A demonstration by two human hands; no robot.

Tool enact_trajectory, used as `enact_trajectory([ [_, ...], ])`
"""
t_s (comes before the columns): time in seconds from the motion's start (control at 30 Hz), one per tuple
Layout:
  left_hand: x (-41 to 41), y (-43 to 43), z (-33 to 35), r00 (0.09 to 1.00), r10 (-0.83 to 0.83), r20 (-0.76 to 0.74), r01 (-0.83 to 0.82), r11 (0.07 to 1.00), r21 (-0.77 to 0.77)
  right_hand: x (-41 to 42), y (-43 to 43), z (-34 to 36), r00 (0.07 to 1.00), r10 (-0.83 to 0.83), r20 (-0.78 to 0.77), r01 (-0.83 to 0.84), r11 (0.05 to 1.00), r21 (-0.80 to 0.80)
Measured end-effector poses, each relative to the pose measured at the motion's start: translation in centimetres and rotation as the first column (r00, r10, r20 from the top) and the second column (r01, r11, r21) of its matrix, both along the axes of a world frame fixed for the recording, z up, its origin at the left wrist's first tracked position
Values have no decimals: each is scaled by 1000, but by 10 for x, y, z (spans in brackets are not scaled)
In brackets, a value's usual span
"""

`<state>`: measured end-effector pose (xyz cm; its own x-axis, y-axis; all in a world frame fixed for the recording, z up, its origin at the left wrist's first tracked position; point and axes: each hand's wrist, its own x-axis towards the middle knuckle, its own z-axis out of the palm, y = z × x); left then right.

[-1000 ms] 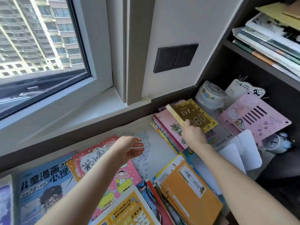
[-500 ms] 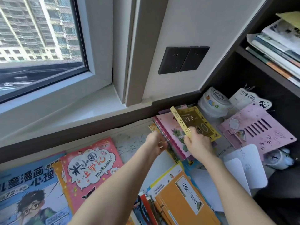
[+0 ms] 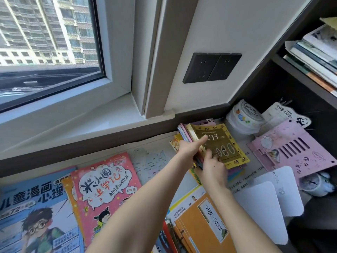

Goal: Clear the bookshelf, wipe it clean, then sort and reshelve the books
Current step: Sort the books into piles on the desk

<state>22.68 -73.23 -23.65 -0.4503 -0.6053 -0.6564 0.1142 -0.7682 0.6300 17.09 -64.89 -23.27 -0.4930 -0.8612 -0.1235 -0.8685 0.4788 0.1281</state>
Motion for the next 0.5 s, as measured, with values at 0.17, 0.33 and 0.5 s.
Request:
enact_trajectory([
  [0.17,21,5,-9,959,204,194,-164,965,-203,34,20,7,988,45,149,-25,991,-134],
  [0.33,82,17,22,989,84,118,-5,833,-553,26,23,42,778,-71,625,377,848,-372],
  [0.5,142,36,70,967,-69,246,245,517,-820,-14,9,50,188,41,981,737,655,-168],
])
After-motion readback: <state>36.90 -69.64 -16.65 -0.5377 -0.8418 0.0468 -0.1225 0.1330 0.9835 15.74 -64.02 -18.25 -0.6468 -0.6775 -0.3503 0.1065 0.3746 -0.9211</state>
